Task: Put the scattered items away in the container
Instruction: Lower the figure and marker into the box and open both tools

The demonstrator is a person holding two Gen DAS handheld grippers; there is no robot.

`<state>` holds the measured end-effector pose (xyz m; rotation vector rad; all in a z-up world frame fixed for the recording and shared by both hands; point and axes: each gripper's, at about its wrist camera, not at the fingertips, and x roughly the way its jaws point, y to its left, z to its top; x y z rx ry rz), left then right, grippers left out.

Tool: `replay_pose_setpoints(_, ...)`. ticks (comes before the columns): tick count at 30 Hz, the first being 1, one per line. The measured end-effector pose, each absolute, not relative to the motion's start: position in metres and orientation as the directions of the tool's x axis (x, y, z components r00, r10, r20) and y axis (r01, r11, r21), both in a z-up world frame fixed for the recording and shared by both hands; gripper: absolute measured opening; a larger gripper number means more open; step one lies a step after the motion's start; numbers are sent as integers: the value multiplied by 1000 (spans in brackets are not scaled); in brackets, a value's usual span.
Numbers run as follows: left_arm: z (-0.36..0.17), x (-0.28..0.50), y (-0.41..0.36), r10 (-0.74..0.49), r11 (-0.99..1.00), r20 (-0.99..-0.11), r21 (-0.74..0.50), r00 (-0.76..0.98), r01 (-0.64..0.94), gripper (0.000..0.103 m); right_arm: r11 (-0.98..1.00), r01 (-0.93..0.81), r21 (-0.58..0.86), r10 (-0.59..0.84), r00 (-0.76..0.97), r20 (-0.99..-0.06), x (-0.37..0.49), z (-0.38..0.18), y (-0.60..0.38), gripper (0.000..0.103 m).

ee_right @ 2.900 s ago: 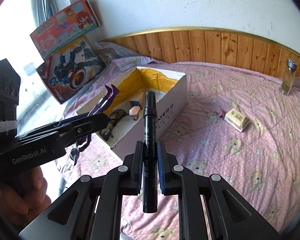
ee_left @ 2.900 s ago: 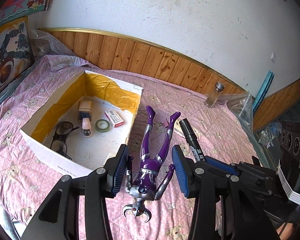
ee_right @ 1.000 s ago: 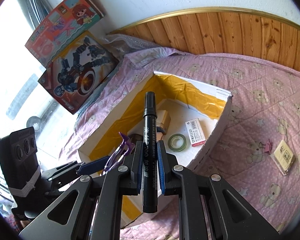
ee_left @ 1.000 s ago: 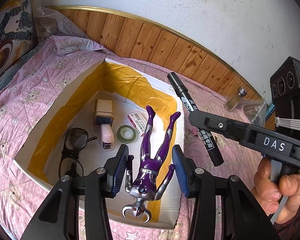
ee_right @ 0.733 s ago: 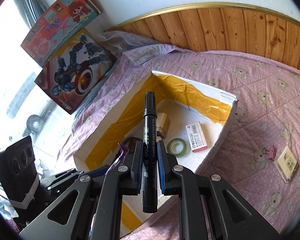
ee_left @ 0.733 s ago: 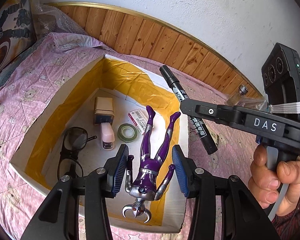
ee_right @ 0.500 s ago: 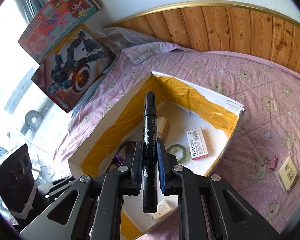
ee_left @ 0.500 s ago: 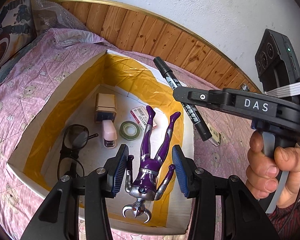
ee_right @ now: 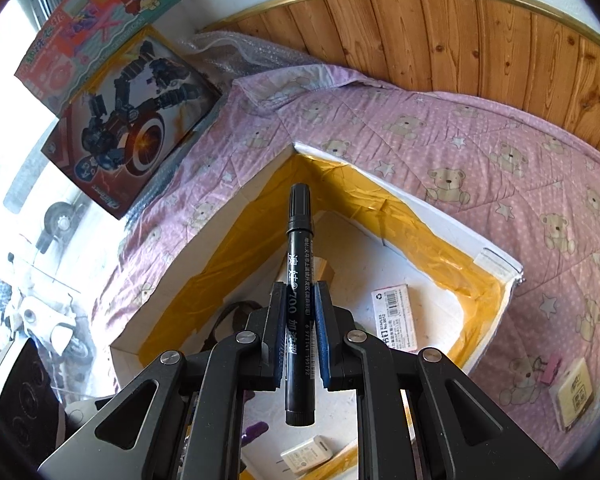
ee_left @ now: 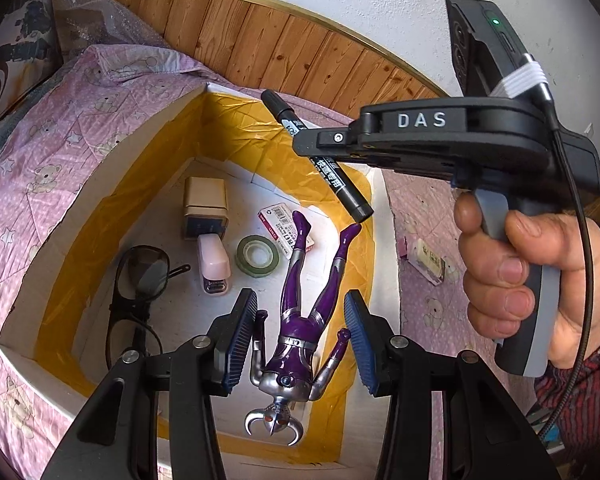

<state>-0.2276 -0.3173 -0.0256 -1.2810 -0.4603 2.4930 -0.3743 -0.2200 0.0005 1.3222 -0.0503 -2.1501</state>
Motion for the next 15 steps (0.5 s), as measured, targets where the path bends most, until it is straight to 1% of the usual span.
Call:
replay_pose_setpoints(9,-31,-239,-323,405,-903,-736,-415,-542,-112,48,-824,493,280,-459,-288,-841,-406,-19,-243,15)
replay_pose_setpoints(10,-32,-240,-323,406,-903,-738,-415,-540,-111,48,-831,485,272,-449,-298,-842,-411,-21,-244,18)
replay_pose_setpoints(11,-32,-242,-324,405,-904,-740,-414,-536,-112,48,-839,478,260,-438,-310,-844,-416,-24,-245,18)
replay_pose_setpoints(12,-33,-243,-324,397,-907,-745,-408,-536,-106,49,-843,473,255,-430,-310,-848,-420,-27,-245,28)
replay_pose_setpoints(13,-34,-243,-326,389,-910,-749,-404,-537,-96,51,-847,466,256,-427,-310,-849,-423,-28,-244,34)
replay_pose_setpoints(15,-36,-243,-331,394,-904,-747,-419,-535,-82,52,-851,457,260,-426,-311,-850,-427,-30,-242,34)
